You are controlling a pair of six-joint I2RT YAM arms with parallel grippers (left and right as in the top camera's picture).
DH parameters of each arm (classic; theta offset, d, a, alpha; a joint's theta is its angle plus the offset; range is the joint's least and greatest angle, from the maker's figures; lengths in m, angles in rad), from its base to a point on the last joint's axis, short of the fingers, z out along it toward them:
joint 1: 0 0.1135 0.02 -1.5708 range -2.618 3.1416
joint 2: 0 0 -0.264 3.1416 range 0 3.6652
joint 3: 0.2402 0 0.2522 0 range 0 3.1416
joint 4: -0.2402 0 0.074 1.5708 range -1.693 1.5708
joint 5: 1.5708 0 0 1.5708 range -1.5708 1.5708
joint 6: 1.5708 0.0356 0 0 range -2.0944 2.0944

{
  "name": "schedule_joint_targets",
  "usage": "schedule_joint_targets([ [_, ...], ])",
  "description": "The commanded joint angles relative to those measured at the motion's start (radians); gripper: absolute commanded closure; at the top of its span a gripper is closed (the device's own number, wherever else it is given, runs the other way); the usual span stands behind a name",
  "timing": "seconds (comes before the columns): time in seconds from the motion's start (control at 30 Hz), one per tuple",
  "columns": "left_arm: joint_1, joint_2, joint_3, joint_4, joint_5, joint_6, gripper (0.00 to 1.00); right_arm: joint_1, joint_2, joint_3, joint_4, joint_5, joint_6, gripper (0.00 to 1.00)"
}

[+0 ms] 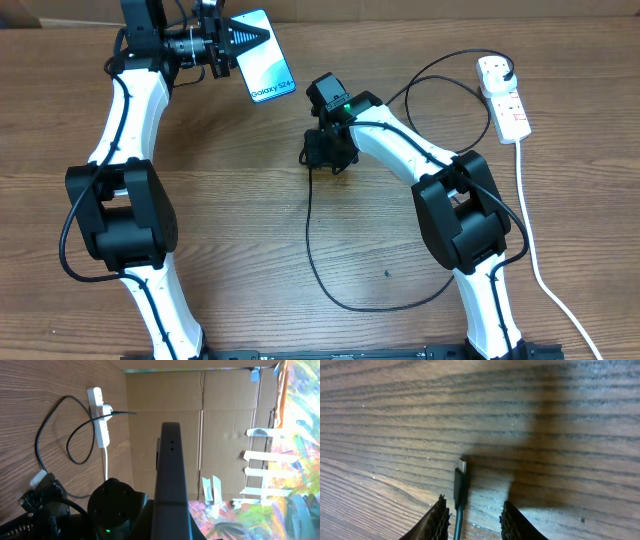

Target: Plug charger to phone and switch on socket

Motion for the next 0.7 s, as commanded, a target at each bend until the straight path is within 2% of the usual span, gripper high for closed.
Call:
schedule_joint_targets([
  [0.0, 0.005, -0.005, 0.014, 0.005, 0.035, 0.002, 0.96, 0.018, 0.021, 0.001, -0.005, 0.005, 0.027, 0.67],
  [0.37, 0.005, -0.005, 0.014, 0.004, 0.039, 0.002, 0.96, 0.050, 0.060, -0.011, -0.005, 0.080, 0.091, 0.66],
  [0.4, 0.005, -0.005, 0.014, 0.005, 0.039, 0.002, 0.96, 0.050, 0.066, -0.011, -0.006, 0.078, 0.093, 0.68],
  [0.43, 0.005, -0.005, 0.014, 0.004, 0.041, 0.002, 0.96, 0.050, 0.080, -0.011, -0.006, 0.073, 0.098, 0.78],
  [0.47, 0.005, -0.005, 0.014, 0.004, 0.042, 0.002, 0.96, 0.050, 0.083, -0.011, -0.006, 0.069, 0.098, 0.82],
  [0.53, 0.005, -0.005, 0.014, 0.004, 0.042, 0.006, 0.96, 0.048, 0.085, -0.011, -0.006, 0.069, 0.098, 0.96],
  [0.67, 0.005, -0.005, 0.014, 0.004, 0.043, 0.017, 0.96, 0.044, 0.085, -0.011, 0.015, 0.053, 0.097, 0.96],
])
